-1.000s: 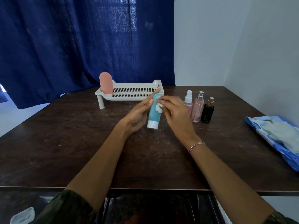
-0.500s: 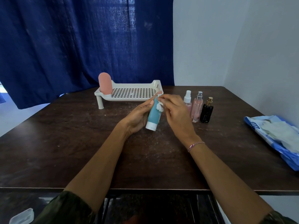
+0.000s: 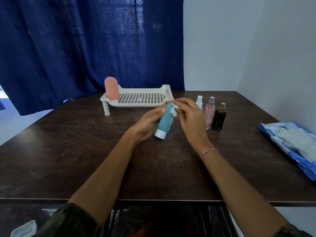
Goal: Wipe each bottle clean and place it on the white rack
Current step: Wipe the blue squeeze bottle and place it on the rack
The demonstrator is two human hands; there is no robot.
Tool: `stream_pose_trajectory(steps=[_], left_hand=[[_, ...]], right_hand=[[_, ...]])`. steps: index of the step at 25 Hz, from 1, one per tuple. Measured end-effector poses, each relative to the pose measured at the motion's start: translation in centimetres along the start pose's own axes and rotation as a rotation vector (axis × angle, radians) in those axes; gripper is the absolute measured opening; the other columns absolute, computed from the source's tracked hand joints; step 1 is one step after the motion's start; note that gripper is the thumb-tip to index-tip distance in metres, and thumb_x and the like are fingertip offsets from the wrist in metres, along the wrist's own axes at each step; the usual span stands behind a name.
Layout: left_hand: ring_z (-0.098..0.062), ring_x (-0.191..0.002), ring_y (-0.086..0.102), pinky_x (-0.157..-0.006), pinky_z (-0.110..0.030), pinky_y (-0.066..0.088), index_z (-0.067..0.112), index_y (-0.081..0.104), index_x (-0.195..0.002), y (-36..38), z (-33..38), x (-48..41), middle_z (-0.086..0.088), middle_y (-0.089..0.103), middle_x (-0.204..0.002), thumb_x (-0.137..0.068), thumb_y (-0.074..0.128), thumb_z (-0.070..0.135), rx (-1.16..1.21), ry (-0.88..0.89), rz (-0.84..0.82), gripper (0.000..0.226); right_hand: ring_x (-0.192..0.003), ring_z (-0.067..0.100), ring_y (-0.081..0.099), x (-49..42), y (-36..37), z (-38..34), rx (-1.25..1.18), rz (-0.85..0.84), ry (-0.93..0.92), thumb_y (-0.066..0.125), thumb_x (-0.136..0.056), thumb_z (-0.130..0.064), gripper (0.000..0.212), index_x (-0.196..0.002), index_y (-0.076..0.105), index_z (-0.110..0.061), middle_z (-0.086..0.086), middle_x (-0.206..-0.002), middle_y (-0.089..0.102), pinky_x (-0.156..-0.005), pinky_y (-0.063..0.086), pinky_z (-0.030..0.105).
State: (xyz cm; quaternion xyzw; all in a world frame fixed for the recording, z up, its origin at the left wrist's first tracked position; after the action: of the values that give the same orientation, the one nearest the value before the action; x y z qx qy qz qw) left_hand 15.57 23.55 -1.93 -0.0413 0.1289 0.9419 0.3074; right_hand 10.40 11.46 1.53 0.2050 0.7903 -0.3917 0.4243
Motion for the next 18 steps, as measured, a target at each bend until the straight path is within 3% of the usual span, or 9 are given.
stream_pose_trajectory(steps=[4, 9, 13, 15, 18], left_hand=[[-0.014, -0.088, 0.061, -0.074, -0.029, 0.054, 0.018, 0.055, -0.121, -0.2, 0.0, -0.1, -0.003, 0.066, -0.101, -0.1, 0.037, 0.022, 0.001, 0.0, 0.021, 0.028], [-0.013, -0.103, 0.06, -0.091, -0.029, 0.05, 0.014, 0.049, -0.131, -0.8, 0.2, -0.3, -0.005, 0.062, -0.116, -0.099, 0.036, 0.013, 0.066, 0.036, 0.056, 0.034], [-0.016, -0.107, 0.059, -0.089, -0.029, 0.052, 0.012, 0.045, -0.136, -1.6, 0.7, -0.3, -0.008, 0.06, -0.12, -0.1, 0.037, 0.018, 0.127, 0.048, 0.118, 0.038], [-0.015, -0.106, 0.058, -0.089, -0.029, 0.052, 0.016, 0.049, -0.131, -1.6, 0.8, -0.1, -0.005, 0.059, -0.118, -0.1, 0.037, 0.022, 0.117, 0.025, 0.155, 0.034], [-0.012, -0.097, 0.061, -0.08, -0.024, 0.055, 0.009, 0.047, -0.133, -1.4, 0.5, -0.1, -0.003, 0.063, -0.107, -0.1, 0.037, 0.023, 0.121, 0.011, 0.145, 0.037]], right_hand=[[-0.11, 0.014, 0.054, 0.2, 0.1, 0.1, -0.027, 0.03, 0.033, 0.062, -0.084, -0.001, 0.034, -0.118, 0.061, -0.006, 0.009, -0.117, 0.061, -0.094, 0.042, 0.016], [-0.111, 0.019, 0.055, 0.6, 0.7, -1.0, -0.091, -0.031, -0.09, 0.063, -0.081, 0.002, 0.03, -0.111, 0.065, -0.004, 0.012, -0.114, 0.062, -0.099, 0.045, 0.03], [-0.11, 0.015, 0.052, 1.2, 1.7, -2.6, -0.065, -0.19, -0.274, 0.067, -0.078, 0.0, 0.032, -0.109, 0.066, -0.007, 0.009, -0.112, 0.064, -0.1, 0.04, 0.024], [-0.11, 0.017, 0.054, 1.5, 2.2, -3.0, -0.025, -0.252, -0.344, 0.068, -0.078, 0.0, 0.031, -0.108, 0.067, -0.008, 0.009, -0.111, 0.065, -0.099, 0.041, 0.027], [-0.108, 0.018, 0.054, 1.5, 2.3, -3.1, 0.01, -0.244, -0.372, 0.066, -0.078, 0.001, 0.03, -0.108, 0.066, -0.006, 0.01, -0.111, 0.065, -0.099, 0.04, 0.026]])
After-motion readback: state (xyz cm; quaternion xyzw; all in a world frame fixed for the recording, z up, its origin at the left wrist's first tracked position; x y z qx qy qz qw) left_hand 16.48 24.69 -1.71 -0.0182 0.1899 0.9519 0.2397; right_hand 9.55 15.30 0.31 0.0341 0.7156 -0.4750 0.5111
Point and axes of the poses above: each hand's wrist, its own x-axis away from the middle knuckle, its own y-axis out of the palm, z = x × y, the point moved 5 cm from there along -x, towards the middle knuckle
